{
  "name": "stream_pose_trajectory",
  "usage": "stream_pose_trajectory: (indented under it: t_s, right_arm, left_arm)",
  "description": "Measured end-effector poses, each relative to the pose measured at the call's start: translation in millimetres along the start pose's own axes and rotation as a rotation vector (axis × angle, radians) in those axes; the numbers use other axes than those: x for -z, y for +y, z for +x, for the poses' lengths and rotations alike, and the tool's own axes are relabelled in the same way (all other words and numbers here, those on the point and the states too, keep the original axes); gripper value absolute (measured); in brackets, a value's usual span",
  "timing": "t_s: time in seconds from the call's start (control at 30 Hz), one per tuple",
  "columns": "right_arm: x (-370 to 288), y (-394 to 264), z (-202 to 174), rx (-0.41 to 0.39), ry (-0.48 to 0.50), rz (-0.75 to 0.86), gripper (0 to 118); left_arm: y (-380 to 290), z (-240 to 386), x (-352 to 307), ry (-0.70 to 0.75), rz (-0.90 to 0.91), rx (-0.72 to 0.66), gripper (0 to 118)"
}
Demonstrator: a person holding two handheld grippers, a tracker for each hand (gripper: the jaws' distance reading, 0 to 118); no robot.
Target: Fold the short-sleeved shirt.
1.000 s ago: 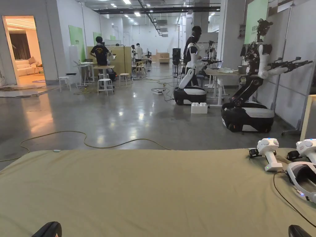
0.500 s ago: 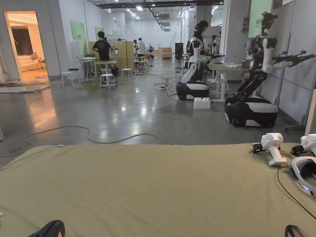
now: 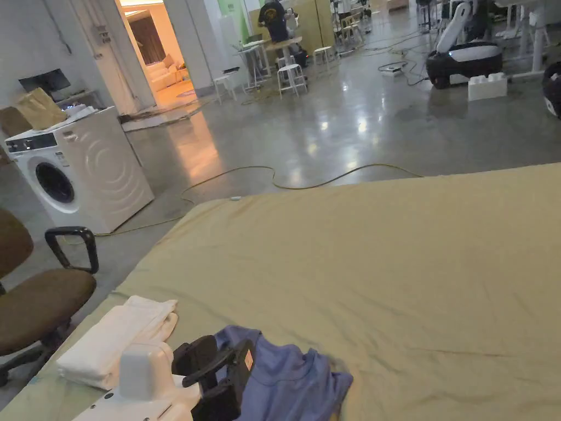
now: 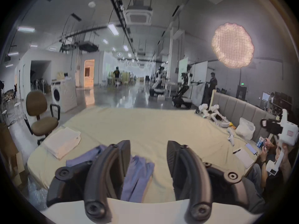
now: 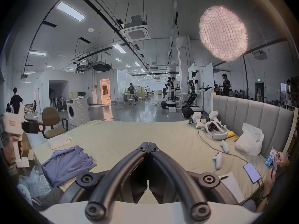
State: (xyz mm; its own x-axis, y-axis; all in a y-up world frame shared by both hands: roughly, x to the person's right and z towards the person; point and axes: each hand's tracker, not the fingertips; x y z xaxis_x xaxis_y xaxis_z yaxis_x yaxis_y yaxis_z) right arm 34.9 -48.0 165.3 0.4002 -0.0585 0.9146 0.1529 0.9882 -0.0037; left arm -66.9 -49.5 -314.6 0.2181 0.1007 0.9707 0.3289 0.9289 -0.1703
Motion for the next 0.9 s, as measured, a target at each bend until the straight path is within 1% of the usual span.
stream_pose_trajectory:
  t_s: [0.07,0.1,0.13,0.2,0.3,0.37,0.47,0.5,0.53,0.57,0.6,0.63,0.67,0.7,0.73,0.77,0.8,0.87,0.9]
  right_arm:
    - [5,-2,0,0.005,0.005,-0.023,0]
    - [7,-3,-1,0.012,0.008,-0.033,0]
    - [10,-5,-1,0.019,0.010,-0.040,0]
    - [16,-7,0,0.034,0.020,-0.074,0]
    - [20,-11,0,0.024,0.016,-0.111,0]
    - [23,-15,0,0.010,-0.004,-0.142,0]
    - [28,-19,0,0.021,-0.010,-0.183,0]
    - [30,-20,0,0.023,-0.013,-0.194,0]
    - [31,-22,-1,0.018,-0.016,-0.205,0]
    - [33,-23,-3,0.007,-0.020,-0.220,0]
    - [34,-24,-4,-0.007,-0.025,-0.231,0]
    - [35,-26,-5,-0.016,-0.026,-0.241,0]
    - [36,-28,-7,-0.030,-0.024,-0.255,0]
    - [37,-30,-9,-0.045,-0.025,-0.264,0]
    - [36,-32,-9,-0.055,-0.024,-0.270,0]
    - [36,-34,-9,-0.058,-0.019,-0.277,0]
    - [36,-36,-10,-0.055,-0.008,-0.286,0]
    - [34,-38,-11,-0.048,0.006,-0.295,0]
    - [33,-38,-11,-0.045,0.010,-0.299,0]
  left_arm:
    - [-18,-24,31,0.010,-0.088,-0.004,71]
    - [-32,-36,51,0.006,-0.130,-0.002,83]
    - [-45,-44,70,0.027,-0.183,0.010,89]
    - [-72,-68,109,0.069,-0.295,-0.009,89]
    - [-98,-95,153,0.108,-0.416,-0.049,89]
    - [-113,-109,177,0.147,-0.477,-0.058,89]
    - [-133,-125,204,0.166,-0.545,-0.101,88]
    - [-136,-130,212,0.180,-0.570,-0.120,84]
    - [-139,-133,219,0.182,-0.593,-0.141,77]
    - [-143,-135,223,0.188,-0.601,-0.134,69]
    - [-149,-134,230,0.192,-0.647,-0.114,68]
    - [-151,-131,232,0.213,-0.646,-0.082,65]
    - [-148,-126,231,0.206,-0.622,-0.079,52]
    - [-147,-123,230,0.202,-0.626,-0.070,11]
    - [-144,-121,228,0.178,-0.624,-0.061,4]
    - [-143,-114,229,0.152,-0.601,-0.057,4]
    - [-146,-107,234,0.213,-0.629,0.000,4]
    - [-149,-108,238,0.200,-0.640,-0.011,4]
    - [-145,-115,236,0.188,-0.646,-0.047,4]
